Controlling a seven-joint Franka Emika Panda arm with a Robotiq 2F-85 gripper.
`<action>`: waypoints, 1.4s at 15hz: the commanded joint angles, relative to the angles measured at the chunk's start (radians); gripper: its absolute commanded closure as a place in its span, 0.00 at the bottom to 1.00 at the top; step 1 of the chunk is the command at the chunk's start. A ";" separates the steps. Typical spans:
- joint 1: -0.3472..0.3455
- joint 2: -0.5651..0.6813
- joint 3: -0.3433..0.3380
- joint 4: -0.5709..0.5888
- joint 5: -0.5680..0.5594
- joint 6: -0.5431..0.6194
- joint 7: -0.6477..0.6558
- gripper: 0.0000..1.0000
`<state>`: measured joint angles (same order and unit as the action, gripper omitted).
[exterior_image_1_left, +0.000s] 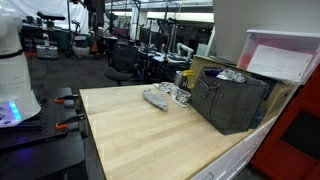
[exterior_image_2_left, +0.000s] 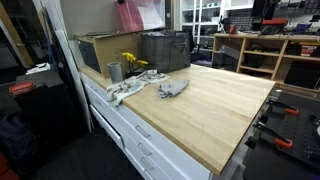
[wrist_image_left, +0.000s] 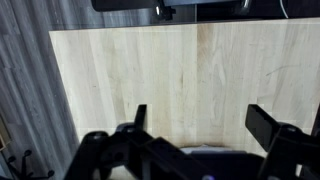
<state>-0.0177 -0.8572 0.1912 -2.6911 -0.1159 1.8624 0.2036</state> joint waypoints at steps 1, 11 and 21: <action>0.015 0.003 -0.012 0.002 -0.010 -0.003 0.010 0.00; -0.031 0.057 -0.017 0.022 -0.060 -0.012 0.015 0.00; -0.085 0.487 -0.085 0.199 -0.197 0.347 -0.005 0.00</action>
<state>-0.1097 -0.5442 0.1253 -2.6159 -0.3010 2.1378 0.2040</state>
